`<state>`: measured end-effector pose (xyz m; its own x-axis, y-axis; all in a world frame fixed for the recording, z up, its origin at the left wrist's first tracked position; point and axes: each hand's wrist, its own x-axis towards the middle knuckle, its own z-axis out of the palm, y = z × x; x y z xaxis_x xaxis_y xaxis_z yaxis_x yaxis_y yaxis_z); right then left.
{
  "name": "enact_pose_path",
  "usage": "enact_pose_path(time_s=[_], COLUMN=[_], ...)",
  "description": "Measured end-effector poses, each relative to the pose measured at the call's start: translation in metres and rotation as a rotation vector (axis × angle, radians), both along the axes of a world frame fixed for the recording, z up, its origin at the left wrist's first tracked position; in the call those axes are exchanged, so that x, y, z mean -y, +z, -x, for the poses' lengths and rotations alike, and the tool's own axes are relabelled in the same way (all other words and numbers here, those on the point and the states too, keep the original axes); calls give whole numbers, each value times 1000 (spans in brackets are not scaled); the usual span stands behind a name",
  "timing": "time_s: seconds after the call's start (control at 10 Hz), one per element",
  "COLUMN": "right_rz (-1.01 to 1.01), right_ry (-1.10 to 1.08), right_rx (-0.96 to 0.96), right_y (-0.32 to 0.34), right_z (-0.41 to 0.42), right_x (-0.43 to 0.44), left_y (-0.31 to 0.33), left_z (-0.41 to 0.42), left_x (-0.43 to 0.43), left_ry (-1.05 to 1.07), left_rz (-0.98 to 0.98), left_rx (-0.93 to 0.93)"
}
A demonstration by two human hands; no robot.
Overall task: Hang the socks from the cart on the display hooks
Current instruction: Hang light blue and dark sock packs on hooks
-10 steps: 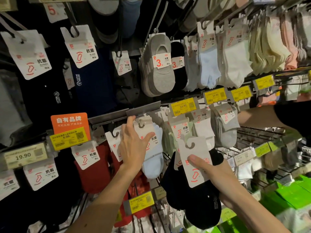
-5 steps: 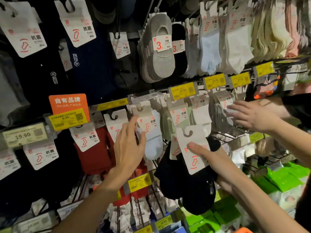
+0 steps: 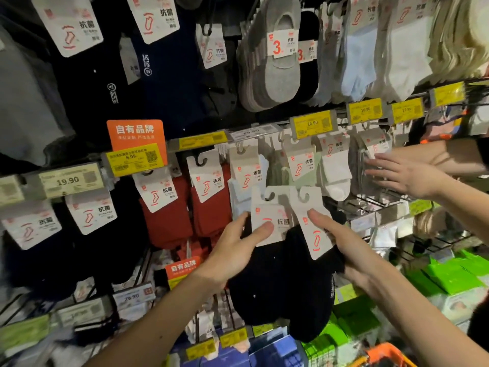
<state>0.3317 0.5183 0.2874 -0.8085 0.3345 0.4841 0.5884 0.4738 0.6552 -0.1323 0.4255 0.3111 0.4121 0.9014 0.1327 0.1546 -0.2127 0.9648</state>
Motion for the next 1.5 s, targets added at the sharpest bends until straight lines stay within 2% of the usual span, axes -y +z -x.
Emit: enact_pose_path(time_s=[0.1, 0.2, 0.3, 0.4, 0.5, 0.7, 0.9, 1.0, 1.2, 1.3, 1.5], right_rz=[288, 470, 1026, 1250, 1261, 1496, 1343, 1247, 1130, 1054, 1160], right_ry=[-48, 185, -66, -115, 105, 118, 125, 108, 196, 264, 344], right_rx=[-19, -416, -1756, -1777, -2035, -1951, -1875, -1826, -1649, -1635, -1699], right_y=[-10, -57, -98, -44, -23, -32, -11, -2, 60, 105, 167], right_z=[5, -61, 2, 232, 295, 320, 370, 403, 479, 505, 512], right_x=[13, -13, -9, 83, 118, 131, 135, 135, 138, 138, 151], left_y=[-1, -6, -13, -22, -32, -45, -36, -27, 34, 78, 138], left_z=[4, 7, 11, 21, 36, 71, 114, 151, 205, 211, 210], left_x=[-2, -1, 0, 2, 10, 28, 45, 54, 62, 61, 58], left_ry=[59, 124, 178, 261, 294, 332, 379, 399, 276, 244, 202], left_rz=[87, 192, 239, 247, 275, 274, 320, 282, 131, 10, -139], left_rx=[57, 113, 126, 118, 104, 83, 168, 196, 144, 142, 205])
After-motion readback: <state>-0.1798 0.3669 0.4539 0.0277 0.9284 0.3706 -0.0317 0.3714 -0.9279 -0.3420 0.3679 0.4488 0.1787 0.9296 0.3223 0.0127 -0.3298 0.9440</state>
